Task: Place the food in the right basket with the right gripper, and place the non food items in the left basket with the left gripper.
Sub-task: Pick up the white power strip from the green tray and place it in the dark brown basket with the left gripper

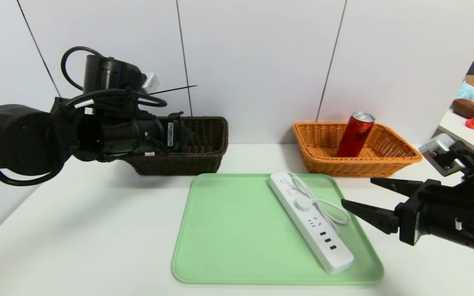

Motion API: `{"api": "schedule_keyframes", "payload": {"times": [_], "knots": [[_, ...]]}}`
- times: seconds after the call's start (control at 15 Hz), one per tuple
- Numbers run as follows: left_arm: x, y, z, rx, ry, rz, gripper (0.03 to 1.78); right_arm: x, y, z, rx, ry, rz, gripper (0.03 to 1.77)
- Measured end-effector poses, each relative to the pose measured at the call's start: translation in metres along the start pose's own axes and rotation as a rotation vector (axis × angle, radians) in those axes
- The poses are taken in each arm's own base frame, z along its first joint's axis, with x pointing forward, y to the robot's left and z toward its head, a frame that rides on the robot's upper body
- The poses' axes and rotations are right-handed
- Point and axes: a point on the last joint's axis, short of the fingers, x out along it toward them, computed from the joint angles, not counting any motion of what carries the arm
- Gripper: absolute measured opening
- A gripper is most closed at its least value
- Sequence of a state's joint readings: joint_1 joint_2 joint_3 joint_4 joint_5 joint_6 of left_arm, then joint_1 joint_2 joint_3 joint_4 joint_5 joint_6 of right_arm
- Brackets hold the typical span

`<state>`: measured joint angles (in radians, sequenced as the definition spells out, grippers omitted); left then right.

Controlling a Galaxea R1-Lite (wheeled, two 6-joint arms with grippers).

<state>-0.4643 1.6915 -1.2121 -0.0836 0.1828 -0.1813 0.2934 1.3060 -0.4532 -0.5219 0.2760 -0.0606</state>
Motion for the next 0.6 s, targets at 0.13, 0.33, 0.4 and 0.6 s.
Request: {"api": "schedule_keyframes", "payload": {"times": [0.13, 0.33, 0.4, 0.6], "knots": [[-0.012, -0.019, -0.005, 0.0, 0.012, -0.062, 1.69, -0.01, 0.001, -0.005, 0.003, 0.002, -0.043, 1.7], [-0.025, -0.049, -0.015, 0.006, 0.034, -0.158, 1.69, -0.024, -0.004, -0.01, 0.017, -0.006, -0.101, 1.7], [-0.027, -0.059, -0.019, 0.014, 0.044, -0.187, 1.69, -0.029, -0.006, -0.012, 0.026, -0.001, -0.125, 1.7], [-0.023, -0.084, -0.032, 0.031, 0.087, -0.244, 1.69, -0.041, -0.01, -0.019, 0.045, 0.002, -0.176, 1.7]]}}
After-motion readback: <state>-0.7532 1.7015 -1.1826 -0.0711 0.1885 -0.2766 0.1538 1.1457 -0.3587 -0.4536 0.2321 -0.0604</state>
